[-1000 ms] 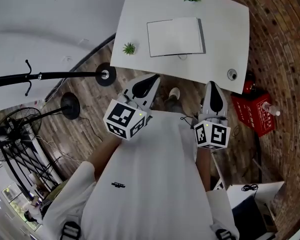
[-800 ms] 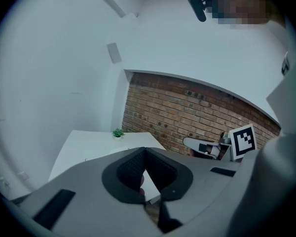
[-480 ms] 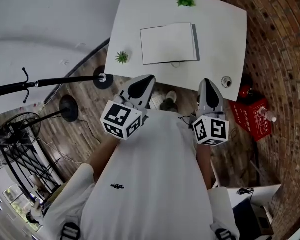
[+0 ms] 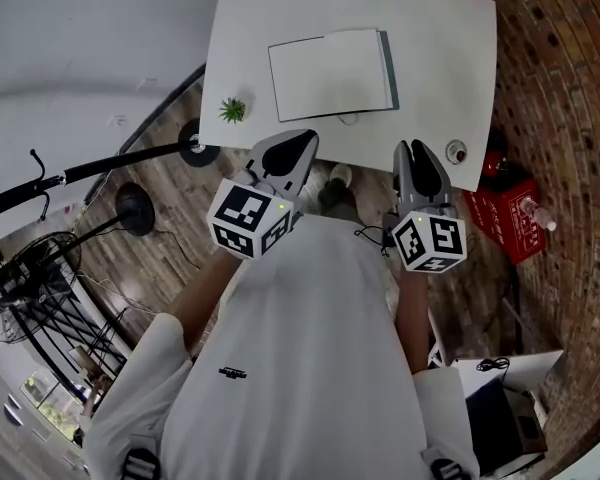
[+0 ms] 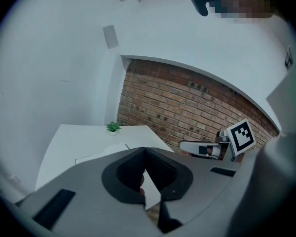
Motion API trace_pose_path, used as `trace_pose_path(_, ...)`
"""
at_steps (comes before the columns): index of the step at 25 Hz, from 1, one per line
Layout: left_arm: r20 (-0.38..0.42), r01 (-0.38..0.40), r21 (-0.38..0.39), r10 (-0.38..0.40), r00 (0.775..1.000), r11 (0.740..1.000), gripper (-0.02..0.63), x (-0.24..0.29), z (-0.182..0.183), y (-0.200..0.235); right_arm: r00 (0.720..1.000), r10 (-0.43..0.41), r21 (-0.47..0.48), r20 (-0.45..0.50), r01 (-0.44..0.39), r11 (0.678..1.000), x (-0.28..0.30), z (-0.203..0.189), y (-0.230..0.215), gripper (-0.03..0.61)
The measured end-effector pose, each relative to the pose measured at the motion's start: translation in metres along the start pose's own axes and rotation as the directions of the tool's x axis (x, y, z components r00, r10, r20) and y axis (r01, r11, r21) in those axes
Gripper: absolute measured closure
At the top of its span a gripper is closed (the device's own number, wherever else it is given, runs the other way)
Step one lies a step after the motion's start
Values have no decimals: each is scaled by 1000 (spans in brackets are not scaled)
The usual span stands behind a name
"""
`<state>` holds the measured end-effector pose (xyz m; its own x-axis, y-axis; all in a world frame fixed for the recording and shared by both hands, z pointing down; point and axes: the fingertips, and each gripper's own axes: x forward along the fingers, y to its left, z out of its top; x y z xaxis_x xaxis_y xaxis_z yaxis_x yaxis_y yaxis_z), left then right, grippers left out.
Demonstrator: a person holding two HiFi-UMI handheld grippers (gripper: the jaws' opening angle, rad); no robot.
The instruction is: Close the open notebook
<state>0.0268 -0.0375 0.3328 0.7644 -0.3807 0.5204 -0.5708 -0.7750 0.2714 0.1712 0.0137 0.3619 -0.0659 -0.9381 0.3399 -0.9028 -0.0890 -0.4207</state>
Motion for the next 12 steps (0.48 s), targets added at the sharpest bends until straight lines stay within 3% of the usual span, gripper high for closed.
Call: trace_pose_path(12,-132,51,0,-51,990,999,611,82,-32,41,994,-32,139,-105,46,989,64,-38,-38,386)
